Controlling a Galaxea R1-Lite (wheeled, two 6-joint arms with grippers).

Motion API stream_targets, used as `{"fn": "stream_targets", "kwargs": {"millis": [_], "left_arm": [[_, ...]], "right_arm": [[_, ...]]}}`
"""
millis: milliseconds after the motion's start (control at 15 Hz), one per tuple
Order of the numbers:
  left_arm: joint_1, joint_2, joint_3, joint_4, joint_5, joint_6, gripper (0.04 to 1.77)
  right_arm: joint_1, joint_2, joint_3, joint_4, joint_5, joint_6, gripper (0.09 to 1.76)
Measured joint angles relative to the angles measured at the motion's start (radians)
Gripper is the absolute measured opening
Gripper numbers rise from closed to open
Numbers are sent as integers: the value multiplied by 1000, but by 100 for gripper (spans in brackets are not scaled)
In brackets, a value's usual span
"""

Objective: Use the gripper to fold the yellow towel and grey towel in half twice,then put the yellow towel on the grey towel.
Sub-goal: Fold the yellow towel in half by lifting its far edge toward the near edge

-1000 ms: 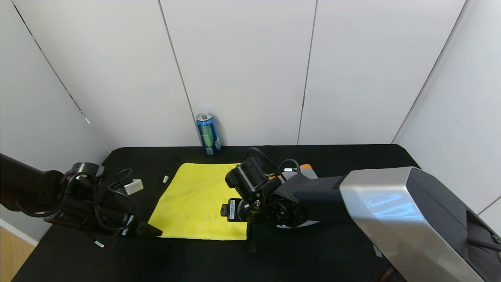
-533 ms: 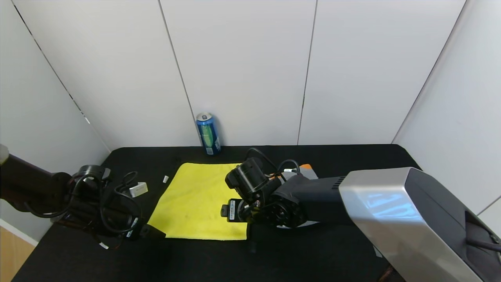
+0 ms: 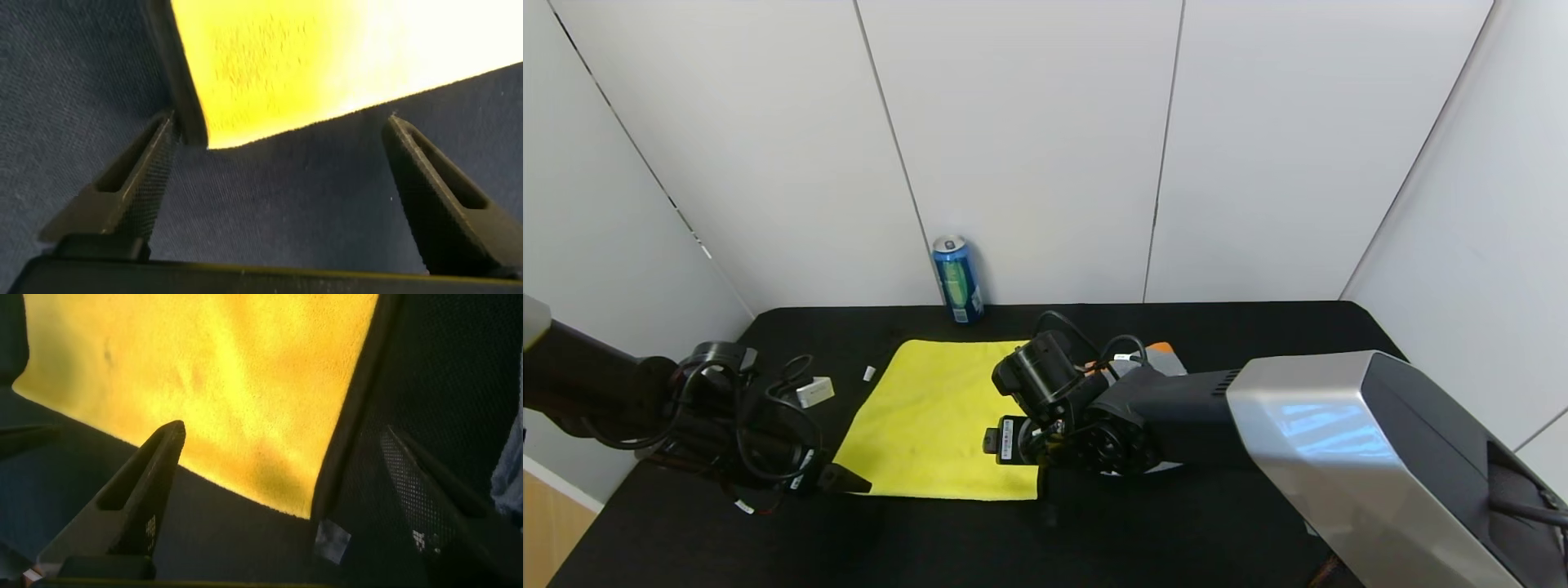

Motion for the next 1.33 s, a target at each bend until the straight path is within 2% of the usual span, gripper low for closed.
{"fn": "stream_targets", "kwargs": {"millis": [67, 200, 333, 467, 533, 600, 1333], "left_arm": [[0, 2, -3, -2, 1, 0, 163], [0, 8, -14, -2, 2, 0, 128], [-3, 19, -23, -2, 1, 0, 101], [-1, 27, -29, -2, 1, 0, 81], [0, 30, -30, -1, 1, 0, 56], [-1, 34, -32, 0, 1, -1, 14], [6, 30, -33, -1, -8, 0, 12]], "right_arm": [[0, 0, 0, 0, 0, 0, 171], [0, 0, 0, 0, 1, 0, 171], [0, 0, 2, 0, 0, 0, 171], [0, 0, 3, 1, 1, 0, 171], [0, 1, 3, 0, 0, 0, 171], [0, 1, 3, 0, 0, 0, 171], [17, 16, 4, 1, -1, 7, 171]]}}
